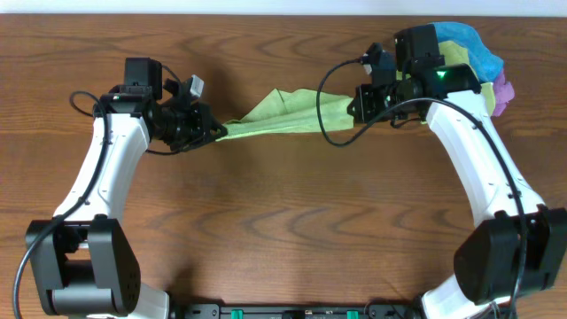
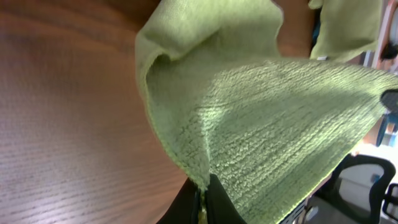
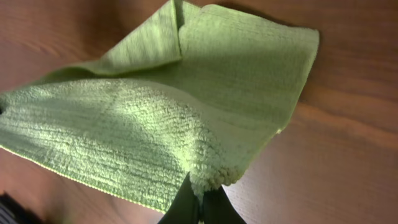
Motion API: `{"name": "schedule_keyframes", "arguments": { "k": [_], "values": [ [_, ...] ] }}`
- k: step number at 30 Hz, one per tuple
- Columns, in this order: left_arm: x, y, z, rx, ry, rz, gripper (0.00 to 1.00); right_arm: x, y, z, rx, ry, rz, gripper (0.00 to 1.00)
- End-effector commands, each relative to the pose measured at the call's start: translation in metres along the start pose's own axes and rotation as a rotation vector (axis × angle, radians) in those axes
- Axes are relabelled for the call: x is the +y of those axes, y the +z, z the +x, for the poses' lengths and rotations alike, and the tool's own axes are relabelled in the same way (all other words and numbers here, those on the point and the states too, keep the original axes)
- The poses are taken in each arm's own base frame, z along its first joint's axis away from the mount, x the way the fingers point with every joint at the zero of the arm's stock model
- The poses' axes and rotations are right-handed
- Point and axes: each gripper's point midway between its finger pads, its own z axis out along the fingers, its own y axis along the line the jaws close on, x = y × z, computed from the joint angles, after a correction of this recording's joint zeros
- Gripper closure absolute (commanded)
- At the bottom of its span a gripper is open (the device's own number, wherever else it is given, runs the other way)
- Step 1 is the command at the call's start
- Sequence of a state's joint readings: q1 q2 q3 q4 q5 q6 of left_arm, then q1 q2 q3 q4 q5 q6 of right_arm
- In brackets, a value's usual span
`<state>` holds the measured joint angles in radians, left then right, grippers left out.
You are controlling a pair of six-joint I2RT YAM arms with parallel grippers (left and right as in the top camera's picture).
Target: Fold the cloth
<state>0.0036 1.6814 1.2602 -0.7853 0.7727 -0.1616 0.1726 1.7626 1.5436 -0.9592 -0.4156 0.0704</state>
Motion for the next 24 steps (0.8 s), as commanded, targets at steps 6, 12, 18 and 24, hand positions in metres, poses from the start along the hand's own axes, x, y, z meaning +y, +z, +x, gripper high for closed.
{"name": "schedule_keyframes", "arguments": {
  "k": [6, 12, 18, 24],
  "values": [
    [0.039, 0.030, 0.063, 0.162, -0.043, -0.049, 0.94, -0.020, 0.020, 0.041, 0.118, -0.020, 0.033, 0.98],
    [0.051, 0.040, 0.083, 0.200, -0.064, -0.055, 0.94, -0.033, 0.045, 0.079, 0.180, 0.007, 0.033, 0.99],
    [0.057, 0.047, 0.098, 0.233, -0.078, -0.060, 0.94, -0.042, 0.060, 0.116, 0.218, 0.027, 0.033, 0.98],
    [0.066, 0.054, 0.116, 0.270, -0.079, -0.094, 0.94, -0.052, 0.068, 0.146, 0.274, 0.050, 0.065, 0.98]
  ]
}}
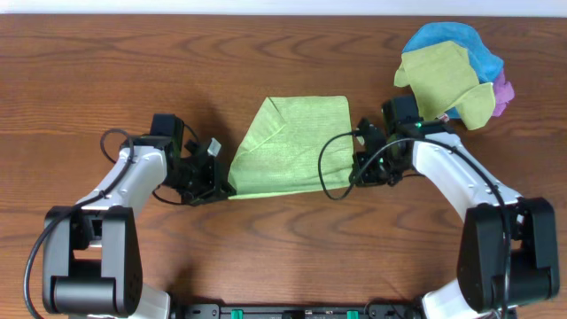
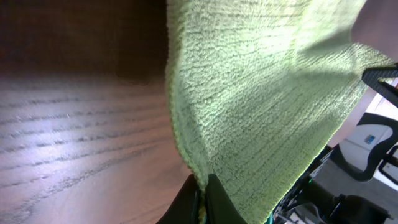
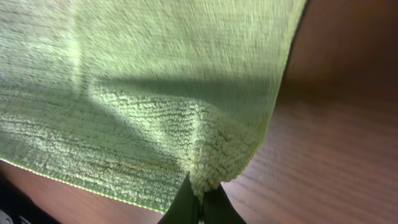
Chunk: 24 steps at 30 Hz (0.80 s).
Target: Fold the cloth
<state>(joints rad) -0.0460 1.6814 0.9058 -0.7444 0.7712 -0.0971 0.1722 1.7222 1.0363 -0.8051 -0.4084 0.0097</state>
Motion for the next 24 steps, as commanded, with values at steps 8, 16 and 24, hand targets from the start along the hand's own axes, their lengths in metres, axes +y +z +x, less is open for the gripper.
{"name": "schedule_keyframes", "arguments": {
  "k": [8, 16, 24],
  "values": [
    [0.023, 0.000, 0.003, -0.001, 0.044, -0.123, 0.94, -0.002, -0.029, -0.014, -0.134, -0.056, 0.068, 0.89],
    [0.019, -0.005, -0.001, -0.029, 0.075, -0.122, 0.29, 0.021, -0.071, -0.021, -0.274, -0.110, 0.043, 0.44],
    [0.003, -0.018, -0.008, -0.100, 0.107, -0.090, 0.04, 0.047, -0.084, -0.037, -0.365, -0.136, -0.077, 0.40]
  ]
}}
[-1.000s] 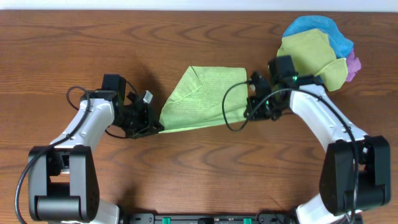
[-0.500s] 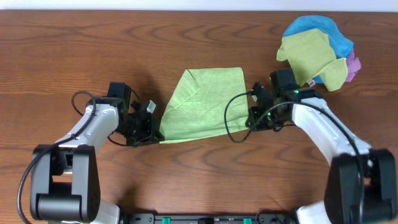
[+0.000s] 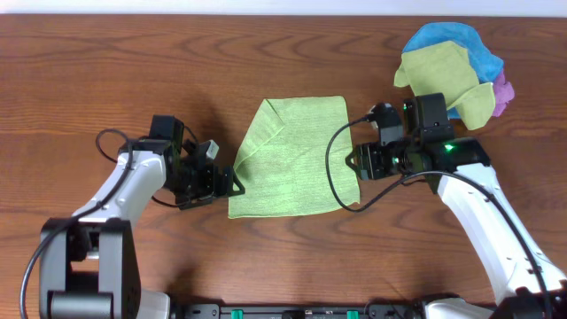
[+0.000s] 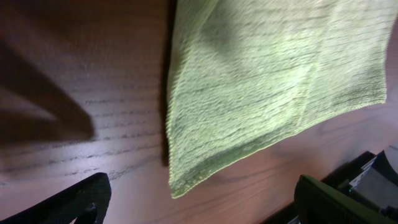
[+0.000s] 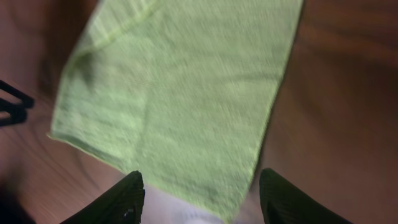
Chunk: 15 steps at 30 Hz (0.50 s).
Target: Fold the cloth
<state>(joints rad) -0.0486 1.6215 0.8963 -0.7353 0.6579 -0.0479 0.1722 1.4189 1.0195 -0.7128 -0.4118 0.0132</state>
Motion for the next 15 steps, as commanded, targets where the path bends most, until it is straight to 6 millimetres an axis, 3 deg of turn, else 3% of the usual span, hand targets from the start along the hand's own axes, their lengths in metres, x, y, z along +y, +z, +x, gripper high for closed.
{"name": "schedule_keyframes", "arguments": {
  "k": [1, 4, 5, 7, 10, 11, 15],
  "values": [
    [-0.012, -0.010, -0.008, -0.058, 0.023, 0.038, 0.04, 0.013, 0.003, -0.012, -0.043, 0.024, -0.079, 0.40],
    [-0.027, -0.012, -0.016, -0.092, 0.035, 0.112, 0.02, 0.021, 0.016, -0.031, -0.095, 0.032, -0.116, 0.40],
    [-0.030, -0.011, -0.019, -0.099, 0.039, 0.120, 0.14, 0.023, 0.023, -0.038, -0.111, 0.042, -0.126, 0.40],
    [-0.035, -0.009, -0.022, -0.109, 0.047, 0.122, 0.55, 0.032, 0.040, -0.050, -0.139, 0.052, -0.159, 0.40],
    [-0.044, -0.004, -0.024, -0.116, 0.086, 0.126, 0.90, 0.045, 0.064, -0.064, -0.171, 0.057, -0.222, 0.40],
    [-0.045, -0.002, -0.025, -0.119, 0.094, 0.116, 0.94, 0.050, 0.073, -0.068, -0.181, 0.061, -0.240, 0.40],
    [-0.050, 0.006, -0.028, -0.136, 0.101, 0.068, 0.94, 0.057, 0.103, -0.079, -0.209, 0.079, -0.278, 0.40]
  ]
}}
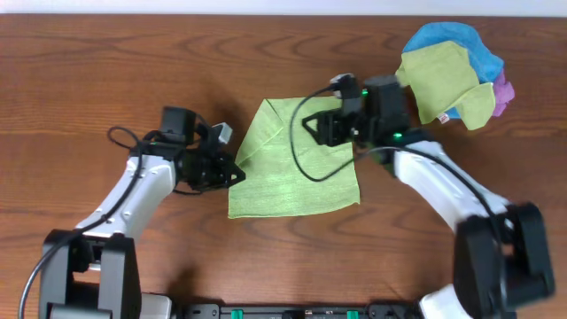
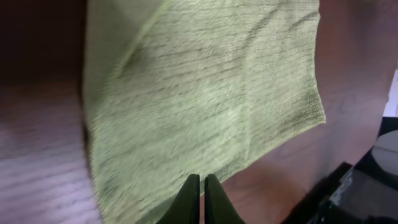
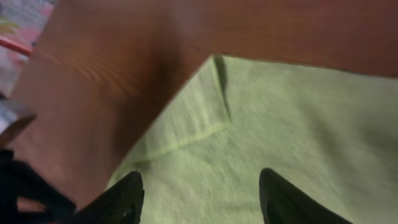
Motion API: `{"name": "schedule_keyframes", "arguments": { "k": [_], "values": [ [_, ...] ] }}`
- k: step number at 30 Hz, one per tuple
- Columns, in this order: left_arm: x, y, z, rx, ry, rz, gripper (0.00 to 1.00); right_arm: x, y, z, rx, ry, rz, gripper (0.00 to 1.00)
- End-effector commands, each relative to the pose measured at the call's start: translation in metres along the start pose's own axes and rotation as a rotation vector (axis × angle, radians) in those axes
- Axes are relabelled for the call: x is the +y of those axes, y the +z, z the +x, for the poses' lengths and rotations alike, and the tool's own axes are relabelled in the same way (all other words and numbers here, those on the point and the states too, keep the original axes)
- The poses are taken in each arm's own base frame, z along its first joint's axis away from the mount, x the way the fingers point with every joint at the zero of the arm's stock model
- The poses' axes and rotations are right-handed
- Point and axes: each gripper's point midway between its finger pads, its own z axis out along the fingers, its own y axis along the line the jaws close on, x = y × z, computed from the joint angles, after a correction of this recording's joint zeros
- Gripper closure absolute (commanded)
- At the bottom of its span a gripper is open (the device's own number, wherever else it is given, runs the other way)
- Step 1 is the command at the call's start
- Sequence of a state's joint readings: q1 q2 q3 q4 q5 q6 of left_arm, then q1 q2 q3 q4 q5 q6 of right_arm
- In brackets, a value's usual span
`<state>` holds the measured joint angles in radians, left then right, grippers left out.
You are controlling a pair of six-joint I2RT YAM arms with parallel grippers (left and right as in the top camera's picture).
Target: Fold the cloth
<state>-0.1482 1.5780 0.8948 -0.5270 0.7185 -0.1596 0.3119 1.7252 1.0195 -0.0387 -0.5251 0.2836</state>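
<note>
The green cloth (image 1: 297, 168) lies spread flat on the wooden table, with a narrow flap (image 1: 255, 135) turned over along its upper left edge. My left gripper (image 1: 235, 171) sits at the cloth's left edge. Its wrist view shows it (image 2: 201, 180) shut, hovering over the cloth (image 2: 205, 93) with nothing between the tips. My right gripper (image 1: 312, 127) hangs over the cloth's upper middle. It (image 3: 200, 177) stands wide open above the cloth (image 3: 280, 124), near the turned-over flap (image 3: 193, 118).
A pile of other cloths (image 1: 452, 75), blue, yellow-green and purple, lies at the table's back right corner. Bare wood table (image 1: 133, 71) surrounds the green cloth. Cables loop from both arms above the cloth.
My left gripper was open by the cloth's near left corner and is now shut, slightly farther up the left edge. My right gripper moved from the right edge to above the upper middle, still open.
Both grippers first held the cloth stretched between them above the table's back. Then the cloth lay on the table with both still shut on its near corners. Then both stood open and the cloth lay flat. Now the left is shut and empty, the right open over the cloth.
</note>
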Motion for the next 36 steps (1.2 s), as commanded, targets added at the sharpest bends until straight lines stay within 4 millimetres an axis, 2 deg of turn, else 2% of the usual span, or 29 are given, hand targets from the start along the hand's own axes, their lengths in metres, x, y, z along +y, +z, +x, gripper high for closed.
{"name": "schedule_keyframes", "arguments": {
  "k": [1, 6, 10, 19, 26, 36],
  "values": [
    [-0.001, 0.005, 0.001, -0.005, -0.013, -0.045, 0.94, 0.002, 0.022, 0.008, 0.023, 0.099, -0.037, 0.40],
    [0.009, 0.016, 0.007, 0.020, -0.014, -0.102, 0.94, -0.005, 0.047, 0.009, 0.035, 0.157, -0.044, 0.41],
    [0.020, 0.026, 0.011, 0.048, -0.034, -0.120, 0.94, -0.002, 0.061, 0.005, 0.042, 0.158, -0.053, 0.42],
    [0.032, 0.042, 0.010, 0.069, -0.043, -0.133, 0.94, 0.008, 0.077, 0.002, 0.054, 0.151, -0.068, 0.43],
    [0.048, 0.049, 0.012, 0.081, -0.061, -0.192, 0.94, 0.001, 0.080, 0.005, 0.050, 0.168, -0.032, 0.45],
    [0.058, 0.054, 0.013, 0.089, -0.069, -0.220, 0.94, -0.011, 0.092, 0.017, 0.072, 0.230, -0.010, 0.46]
  ]
}}
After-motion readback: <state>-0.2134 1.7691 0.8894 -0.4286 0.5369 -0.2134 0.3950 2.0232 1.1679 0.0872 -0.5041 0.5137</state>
